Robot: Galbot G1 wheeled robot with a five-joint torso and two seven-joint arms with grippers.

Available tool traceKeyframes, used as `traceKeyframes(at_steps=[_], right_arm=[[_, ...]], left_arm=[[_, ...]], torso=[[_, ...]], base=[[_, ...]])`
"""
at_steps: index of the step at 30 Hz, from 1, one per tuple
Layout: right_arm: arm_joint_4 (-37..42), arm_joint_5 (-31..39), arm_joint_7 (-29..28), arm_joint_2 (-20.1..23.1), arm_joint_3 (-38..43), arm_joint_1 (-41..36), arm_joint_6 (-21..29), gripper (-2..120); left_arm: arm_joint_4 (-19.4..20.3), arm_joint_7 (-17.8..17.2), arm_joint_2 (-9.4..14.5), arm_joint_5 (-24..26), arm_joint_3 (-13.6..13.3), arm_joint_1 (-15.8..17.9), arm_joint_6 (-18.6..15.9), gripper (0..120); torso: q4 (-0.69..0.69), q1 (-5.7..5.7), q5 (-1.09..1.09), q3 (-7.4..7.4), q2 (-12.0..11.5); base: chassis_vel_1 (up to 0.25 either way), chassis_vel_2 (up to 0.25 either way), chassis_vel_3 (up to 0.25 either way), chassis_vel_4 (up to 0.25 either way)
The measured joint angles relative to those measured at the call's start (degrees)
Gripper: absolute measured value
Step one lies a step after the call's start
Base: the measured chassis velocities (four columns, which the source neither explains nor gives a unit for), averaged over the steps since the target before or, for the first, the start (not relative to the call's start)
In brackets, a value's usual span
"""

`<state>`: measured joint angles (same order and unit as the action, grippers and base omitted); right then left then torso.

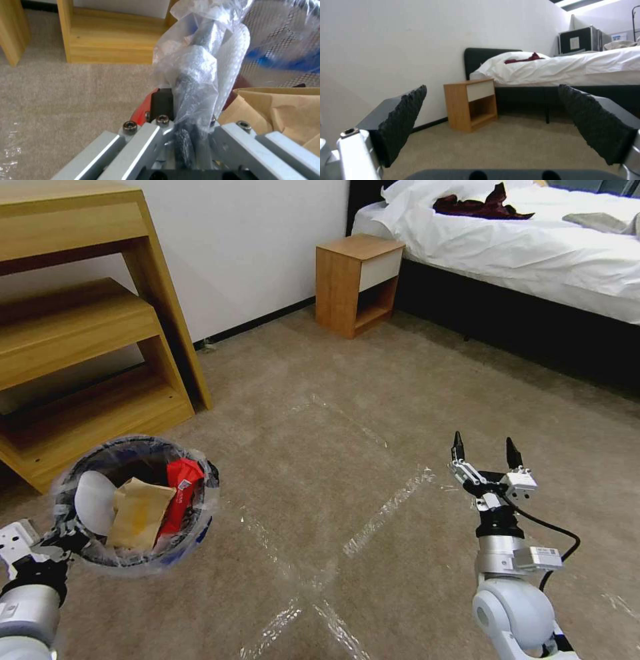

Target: Pick up the trash bin and place the garbage on the floor into it.

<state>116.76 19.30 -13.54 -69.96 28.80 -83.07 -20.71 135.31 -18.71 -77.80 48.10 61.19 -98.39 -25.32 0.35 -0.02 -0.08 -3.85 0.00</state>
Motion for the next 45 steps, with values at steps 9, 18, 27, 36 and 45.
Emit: traceKeyframes(at_steps=[9,18,27,36,45], right_arm=[[0.69,-1.58,0.42,-1.02,0.18,-0.36,-0.6,100],[0.25,-2.66,1.32,-1.26,0.24,-0.62,-0.68,100],[-0.21,-3.56,1.69,-1.49,0.13,-0.72,-0.46,100],[-0.43,-3.67,1.87,-1.64,-0.08,-0.56,-0.17,100],[-0.84,-3.86,1.91,-1.93,-0.35,-0.42,-0.07,100]], left_arm=[[0.73,-0.13,-0.33,0.6,0.19,-0.32,-0.5,0],[0.88,0.35,-0.69,-0.45,0.3,-0.79,-1.57,0],[0.84,0.55,-0.96,-0.85,0.16,-0.76,-1.21,0],[0.69,0.66,-1.11,-1.02,0.16,-0.87,-1.04,0],[0.41,0.7,-1.2,-1.12,-0.03,-0.85,-0.96,0]], torso=[[0.0,0.0,0.0,0.0,0.0],[0.0,0.0,0.0,0.0,0.0],[0.0,0.0,0.0,0.0,0.0],[0.0,0.0,-0.01,0.0,0.0],[0.0,-0.01,0.0,-0.01,0.0]], base=[[0.0,0.0,0.0,0.0],[0.0,0.0,0.0,0.0],[0.0,0.0,0.0,0.0],[-0.079,0.09,0.088,-0.091],[-0.159,0.172,0.16,-0.165]])
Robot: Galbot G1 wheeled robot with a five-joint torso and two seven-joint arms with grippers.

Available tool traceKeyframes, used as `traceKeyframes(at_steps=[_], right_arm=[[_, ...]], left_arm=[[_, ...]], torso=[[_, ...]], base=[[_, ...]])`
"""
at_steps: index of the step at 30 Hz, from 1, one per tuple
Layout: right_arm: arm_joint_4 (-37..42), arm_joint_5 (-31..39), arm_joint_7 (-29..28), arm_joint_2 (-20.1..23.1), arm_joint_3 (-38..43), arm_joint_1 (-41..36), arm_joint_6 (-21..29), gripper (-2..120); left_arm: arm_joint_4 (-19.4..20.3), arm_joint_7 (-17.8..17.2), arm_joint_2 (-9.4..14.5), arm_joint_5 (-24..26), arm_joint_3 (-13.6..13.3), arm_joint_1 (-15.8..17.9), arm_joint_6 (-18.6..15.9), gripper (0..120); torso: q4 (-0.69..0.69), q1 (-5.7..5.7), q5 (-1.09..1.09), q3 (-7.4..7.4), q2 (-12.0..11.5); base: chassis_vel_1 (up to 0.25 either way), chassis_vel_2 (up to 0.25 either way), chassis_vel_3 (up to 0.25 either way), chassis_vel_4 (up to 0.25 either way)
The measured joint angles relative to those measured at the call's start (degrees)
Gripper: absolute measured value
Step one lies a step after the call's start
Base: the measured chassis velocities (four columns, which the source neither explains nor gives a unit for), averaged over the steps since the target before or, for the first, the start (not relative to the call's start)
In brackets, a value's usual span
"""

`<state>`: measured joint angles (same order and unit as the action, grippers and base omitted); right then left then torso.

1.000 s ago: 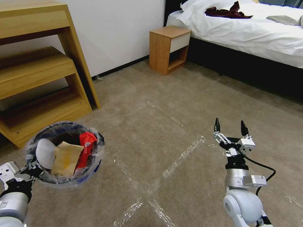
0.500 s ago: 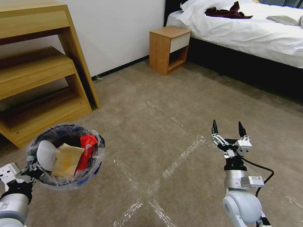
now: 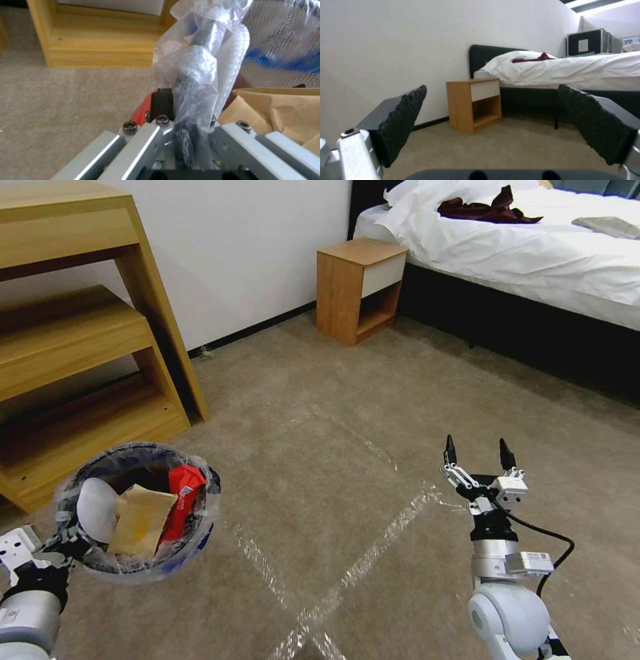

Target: Pick up the trash bin and place the garbage on the floor into it.

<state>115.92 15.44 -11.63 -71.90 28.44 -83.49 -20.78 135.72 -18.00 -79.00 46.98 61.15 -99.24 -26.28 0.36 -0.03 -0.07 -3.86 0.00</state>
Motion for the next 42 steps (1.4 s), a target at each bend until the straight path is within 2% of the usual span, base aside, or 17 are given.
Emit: traceKeyframes(at_steps=[19,42], right_arm=[[-0.95,0.41,-0.02,0.28,-0.81,1.24,0.29,100],[-2.43,0.26,-0.2,-0.1,-1.91,2.23,1.7,100]], left_arm=[[0.41,-4.26,0.38,10.64,-1.52,1.76,-5.27,0],[-1.46,-4.47,1.11,11.47,-2.26,3.21,-6.03,0]], torso=[[0.0,0.0,0.0,0.01,0.0],[0.0,0.0,0.0,0.01,0.0]], base=[[-0.104,0.103,0.104,-0.105],[-0.079,0.086,0.091,-0.085]])
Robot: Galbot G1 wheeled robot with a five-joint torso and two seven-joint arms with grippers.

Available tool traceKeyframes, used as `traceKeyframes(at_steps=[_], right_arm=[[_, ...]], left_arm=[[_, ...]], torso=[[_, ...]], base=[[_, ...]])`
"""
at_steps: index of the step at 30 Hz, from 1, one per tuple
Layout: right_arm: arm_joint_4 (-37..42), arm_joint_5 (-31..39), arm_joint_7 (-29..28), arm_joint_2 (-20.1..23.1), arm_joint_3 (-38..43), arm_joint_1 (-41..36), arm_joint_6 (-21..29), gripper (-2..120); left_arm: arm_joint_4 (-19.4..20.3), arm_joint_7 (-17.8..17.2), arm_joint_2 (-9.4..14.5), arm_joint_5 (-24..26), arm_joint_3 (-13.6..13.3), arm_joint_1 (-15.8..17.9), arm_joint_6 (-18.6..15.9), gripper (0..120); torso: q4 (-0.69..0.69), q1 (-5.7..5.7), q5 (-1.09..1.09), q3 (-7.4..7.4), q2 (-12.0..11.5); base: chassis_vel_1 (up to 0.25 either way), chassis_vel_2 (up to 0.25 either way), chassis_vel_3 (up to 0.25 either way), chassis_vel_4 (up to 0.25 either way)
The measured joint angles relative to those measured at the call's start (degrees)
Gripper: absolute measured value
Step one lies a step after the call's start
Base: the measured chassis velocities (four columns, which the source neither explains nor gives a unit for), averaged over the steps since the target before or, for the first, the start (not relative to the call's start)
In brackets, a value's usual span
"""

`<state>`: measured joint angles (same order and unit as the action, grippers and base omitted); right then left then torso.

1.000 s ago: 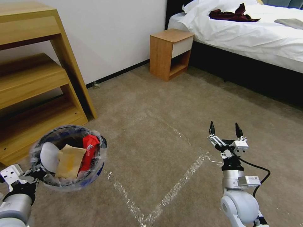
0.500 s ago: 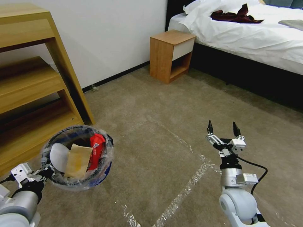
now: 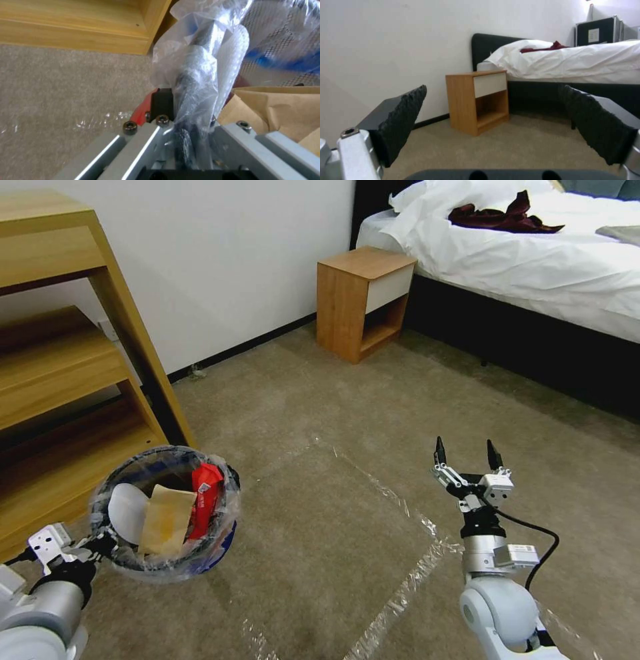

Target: Pick up the trash bin and place the garbage on the floor into it.

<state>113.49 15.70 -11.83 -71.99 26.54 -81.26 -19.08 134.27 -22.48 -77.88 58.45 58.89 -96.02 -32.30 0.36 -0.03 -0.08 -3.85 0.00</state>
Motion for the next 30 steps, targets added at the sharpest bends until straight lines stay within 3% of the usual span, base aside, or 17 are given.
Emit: traceKeyframes(at_steps=[30], right_arm=[[-1.29,-0.67,0.11,-0.38,-0.53,0.18,-0.88,100]], left_arm=[[-0.39,0.11,-0.72,-0.43,-0.45,0.07,0.01,0]], torso=[[0.0,0.0,0.0,0.0,0.0]], base=[[-0.121,0.115,0.12,-0.117]])
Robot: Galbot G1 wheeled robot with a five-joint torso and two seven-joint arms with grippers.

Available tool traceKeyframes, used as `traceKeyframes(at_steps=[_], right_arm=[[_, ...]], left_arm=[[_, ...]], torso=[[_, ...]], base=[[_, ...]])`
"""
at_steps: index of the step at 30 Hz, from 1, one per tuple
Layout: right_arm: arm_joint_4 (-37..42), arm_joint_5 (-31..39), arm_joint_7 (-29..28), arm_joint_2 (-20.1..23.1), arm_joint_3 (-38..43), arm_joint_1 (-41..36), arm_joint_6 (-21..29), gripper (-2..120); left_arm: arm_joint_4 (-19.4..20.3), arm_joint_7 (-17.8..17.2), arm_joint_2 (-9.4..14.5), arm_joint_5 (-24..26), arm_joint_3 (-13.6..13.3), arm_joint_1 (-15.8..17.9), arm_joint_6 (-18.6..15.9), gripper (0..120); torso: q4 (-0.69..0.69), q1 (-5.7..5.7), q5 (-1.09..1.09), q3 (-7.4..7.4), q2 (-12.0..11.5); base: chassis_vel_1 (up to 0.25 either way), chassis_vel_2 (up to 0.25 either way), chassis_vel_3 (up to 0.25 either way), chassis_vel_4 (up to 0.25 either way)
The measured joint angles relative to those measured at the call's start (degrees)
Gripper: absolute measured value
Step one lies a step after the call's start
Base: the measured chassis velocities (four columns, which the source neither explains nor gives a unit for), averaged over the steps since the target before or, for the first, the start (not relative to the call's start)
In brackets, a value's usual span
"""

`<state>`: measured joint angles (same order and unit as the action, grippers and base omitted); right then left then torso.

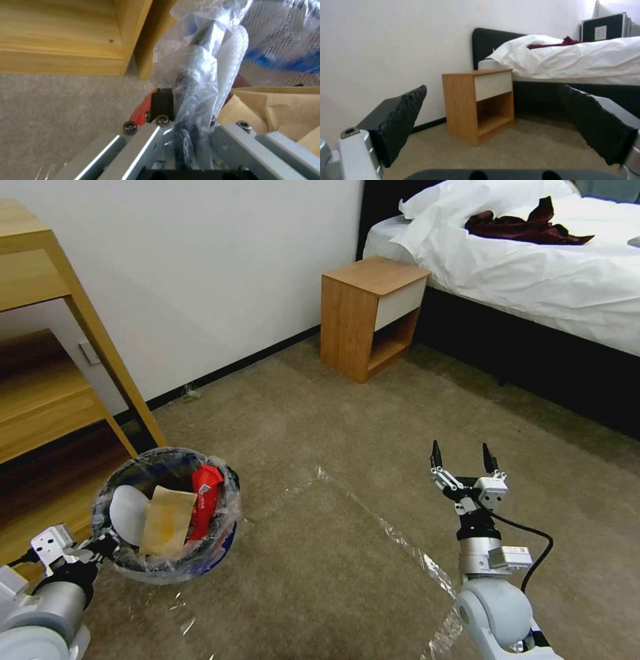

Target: Pick up the trash bin and place the garbage on the floor into it.

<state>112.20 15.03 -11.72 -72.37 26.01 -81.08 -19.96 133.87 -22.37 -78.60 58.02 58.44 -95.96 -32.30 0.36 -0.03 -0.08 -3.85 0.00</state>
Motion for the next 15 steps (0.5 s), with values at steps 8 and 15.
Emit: traceKeyframes(at_steps=[8,15], right_arm=[[-0.3,1.31,1.32,-0.12,-0.27,0.18,-1.56,100],[-0.41,1.89,1.6,0.02,-0.3,0.38,-1.74,100]], left_arm=[[0.34,-0.37,-0.19,-0.02,-0.45,-0.35,-0.75,0],[0.62,-0.55,-0.51,-0.12,-1.09,-0.48,-1.47,0]], torso=[[0.0,0.0,0.0,0.0,0.0],[0.0,0.01,0.0,0.01,-0.01]], base=[[-0.103,0.103,0.102,-0.106],[-0.011,0.021,0.016,-0.021]])
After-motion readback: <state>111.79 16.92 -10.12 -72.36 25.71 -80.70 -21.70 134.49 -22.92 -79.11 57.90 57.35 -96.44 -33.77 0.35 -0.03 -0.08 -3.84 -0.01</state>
